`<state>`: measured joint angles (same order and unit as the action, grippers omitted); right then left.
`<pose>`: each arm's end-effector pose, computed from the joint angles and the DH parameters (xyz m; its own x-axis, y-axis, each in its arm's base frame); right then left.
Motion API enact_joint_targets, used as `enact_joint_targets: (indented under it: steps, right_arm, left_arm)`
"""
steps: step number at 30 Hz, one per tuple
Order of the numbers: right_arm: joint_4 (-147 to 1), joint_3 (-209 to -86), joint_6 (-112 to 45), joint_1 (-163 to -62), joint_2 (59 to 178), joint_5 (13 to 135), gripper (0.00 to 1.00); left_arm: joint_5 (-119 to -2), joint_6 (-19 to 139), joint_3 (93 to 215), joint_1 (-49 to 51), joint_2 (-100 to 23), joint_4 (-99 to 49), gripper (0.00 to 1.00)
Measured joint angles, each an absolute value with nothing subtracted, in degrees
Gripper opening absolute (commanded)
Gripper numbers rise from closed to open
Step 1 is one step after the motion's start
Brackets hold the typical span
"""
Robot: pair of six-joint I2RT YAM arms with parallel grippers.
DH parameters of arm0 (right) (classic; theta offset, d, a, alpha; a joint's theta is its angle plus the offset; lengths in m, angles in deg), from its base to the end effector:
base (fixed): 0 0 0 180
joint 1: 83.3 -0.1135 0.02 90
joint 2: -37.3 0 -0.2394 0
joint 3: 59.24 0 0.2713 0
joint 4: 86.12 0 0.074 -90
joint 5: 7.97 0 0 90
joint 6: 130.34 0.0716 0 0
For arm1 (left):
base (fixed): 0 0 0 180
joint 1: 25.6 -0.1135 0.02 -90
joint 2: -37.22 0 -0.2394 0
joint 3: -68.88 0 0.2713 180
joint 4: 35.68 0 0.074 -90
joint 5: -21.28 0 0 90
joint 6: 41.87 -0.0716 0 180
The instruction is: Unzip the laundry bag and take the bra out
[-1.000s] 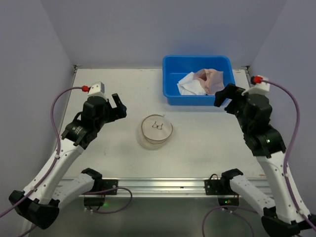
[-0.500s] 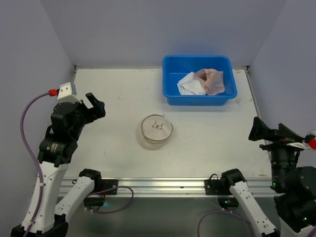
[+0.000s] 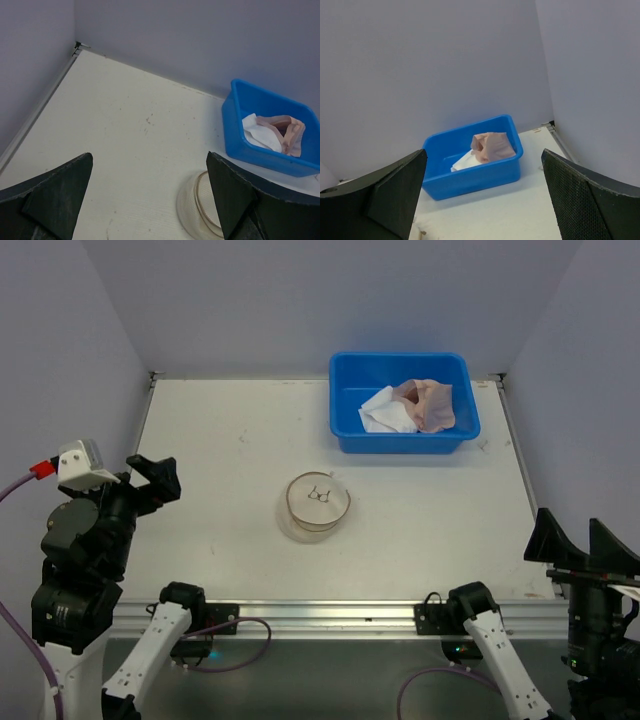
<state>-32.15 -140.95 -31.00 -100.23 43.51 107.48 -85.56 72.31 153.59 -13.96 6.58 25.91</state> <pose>-0.0112 -0.0356 0.4529 0.3658 0.2645 -0.8923 0.0609 0.9499 0.3066 0.1164 -0.0028 0.4365 -0.0808 -0.3836 -0.9199 -0.1330 0.9189 -0.3715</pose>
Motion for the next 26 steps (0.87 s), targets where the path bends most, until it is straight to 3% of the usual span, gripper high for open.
enact_joint_targets:
  steps: [26]
  right_arm:
    - [-31.94, -140.9, -31.41, -100.23, 42.62, 103.18, 0.99]
  left_arm:
    - [-86.34, 72.46, 153.31, -13.96, 10.72, 28.99, 1.0]
